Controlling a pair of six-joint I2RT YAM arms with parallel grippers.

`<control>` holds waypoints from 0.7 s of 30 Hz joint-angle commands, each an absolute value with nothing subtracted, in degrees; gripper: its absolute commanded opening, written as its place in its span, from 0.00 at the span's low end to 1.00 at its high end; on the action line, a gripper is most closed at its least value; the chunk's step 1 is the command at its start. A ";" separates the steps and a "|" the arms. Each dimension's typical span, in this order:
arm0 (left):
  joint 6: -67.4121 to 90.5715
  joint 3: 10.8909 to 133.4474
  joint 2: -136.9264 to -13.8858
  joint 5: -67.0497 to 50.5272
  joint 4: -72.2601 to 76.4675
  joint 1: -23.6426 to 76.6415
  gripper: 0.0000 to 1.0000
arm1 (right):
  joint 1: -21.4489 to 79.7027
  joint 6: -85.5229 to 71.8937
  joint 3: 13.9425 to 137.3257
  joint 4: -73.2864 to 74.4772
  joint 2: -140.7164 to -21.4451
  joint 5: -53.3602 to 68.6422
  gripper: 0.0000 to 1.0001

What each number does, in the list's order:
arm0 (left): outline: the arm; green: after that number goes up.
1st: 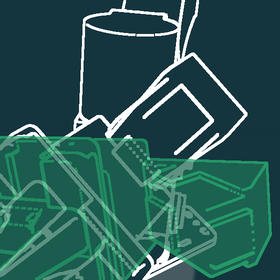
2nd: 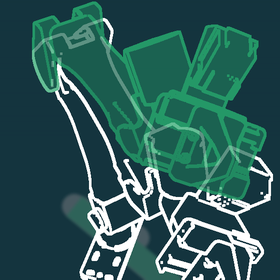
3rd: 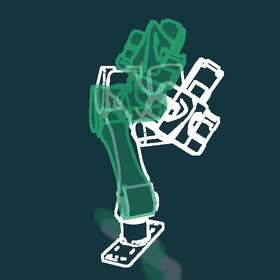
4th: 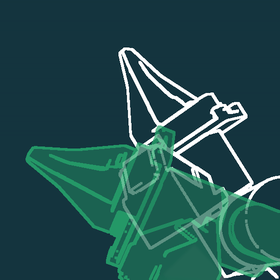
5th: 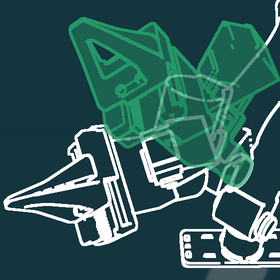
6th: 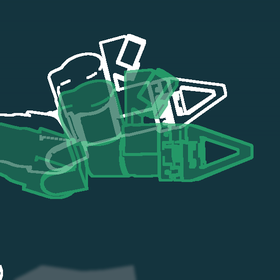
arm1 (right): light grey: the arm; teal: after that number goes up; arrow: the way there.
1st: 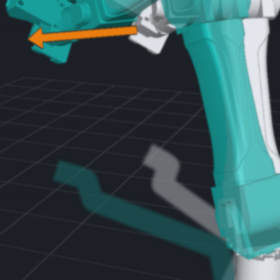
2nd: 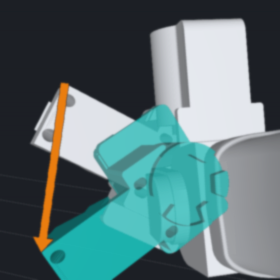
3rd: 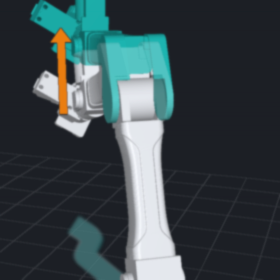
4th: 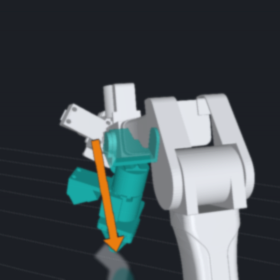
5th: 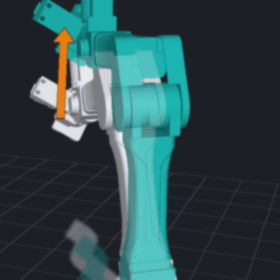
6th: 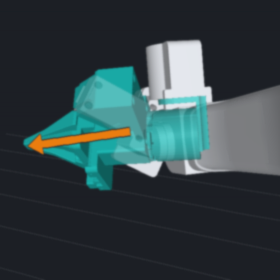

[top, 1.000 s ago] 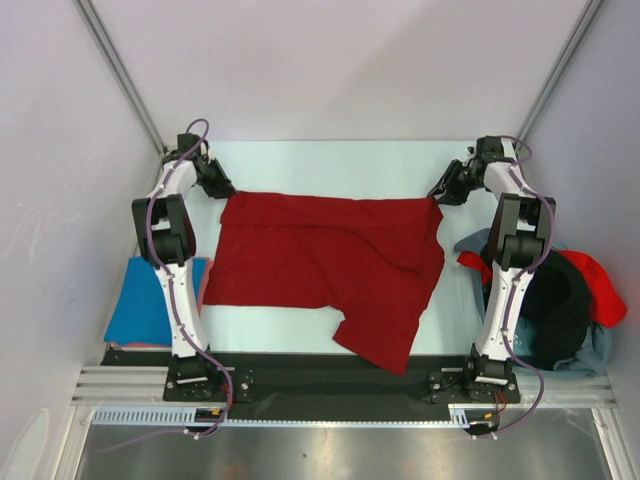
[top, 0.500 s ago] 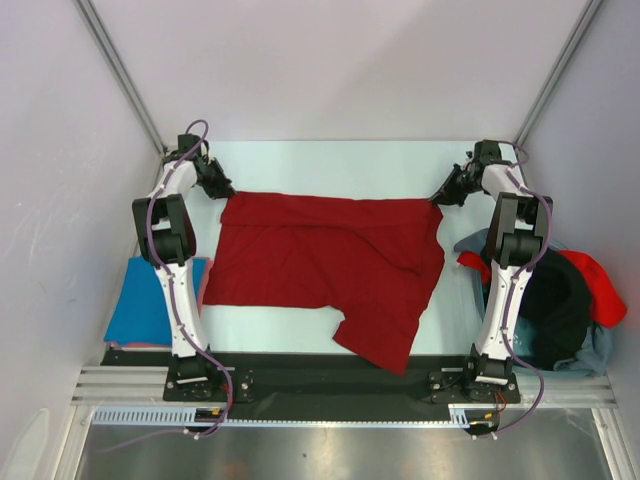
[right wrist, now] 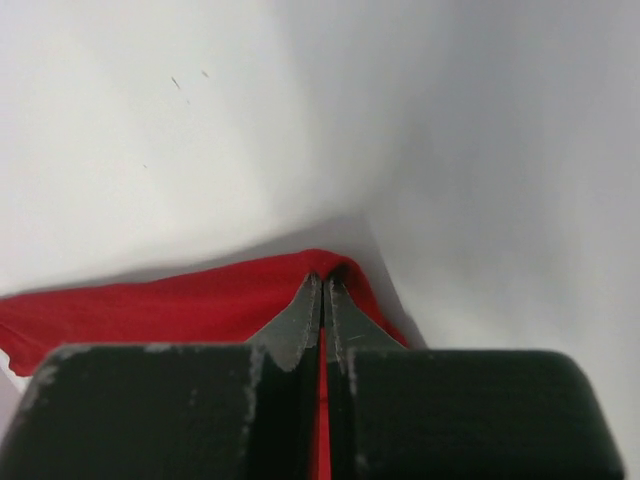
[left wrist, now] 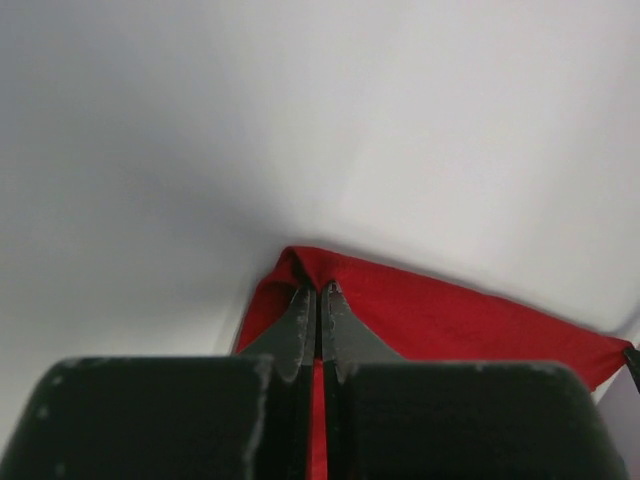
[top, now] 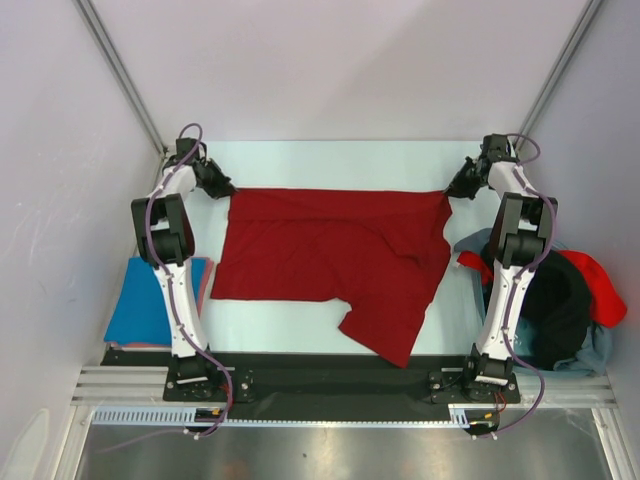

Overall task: Fold and stack the t-shirts
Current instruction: Fold the tshirt

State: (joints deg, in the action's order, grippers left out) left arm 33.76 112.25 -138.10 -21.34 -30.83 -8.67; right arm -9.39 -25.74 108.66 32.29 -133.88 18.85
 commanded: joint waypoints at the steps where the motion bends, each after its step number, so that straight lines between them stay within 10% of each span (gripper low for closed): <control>1: 37.52 111.62 -136.76 -20.48 -23.13 -9.40 0.00 | -10.28 -24.52 113.20 28.30 -135.17 15.55 0.00; 9: 38.41 114.78 -138.60 -20.66 -21.00 -9.49 0.00 | -9.67 -22.15 123.21 33.21 -141.76 18.98 0.00; 11: 37.71 115.49 -138.43 -19.87 -22.23 -9.41 0.14 | -9.49 -21.97 127.95 36.11 -144.31 20.12 0.00; 16: 32.10 113.83 -133.52 -14.95 -27.14 -8.96 0.41 | -8.70 -23.55 135.43 43.49 -145.90 18.81 0.23; 21: 27.87 105.31 -123.51 -8.62 -28.12 -8.44 0.48 | -8.17 -25.31 134.31 50.17 -139.41 15.30 0.38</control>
State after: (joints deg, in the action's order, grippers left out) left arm 32.36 107.98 -133.97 -13.80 -26.94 -8.69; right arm -8.64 -24.47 133.29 43.75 -145.91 18.26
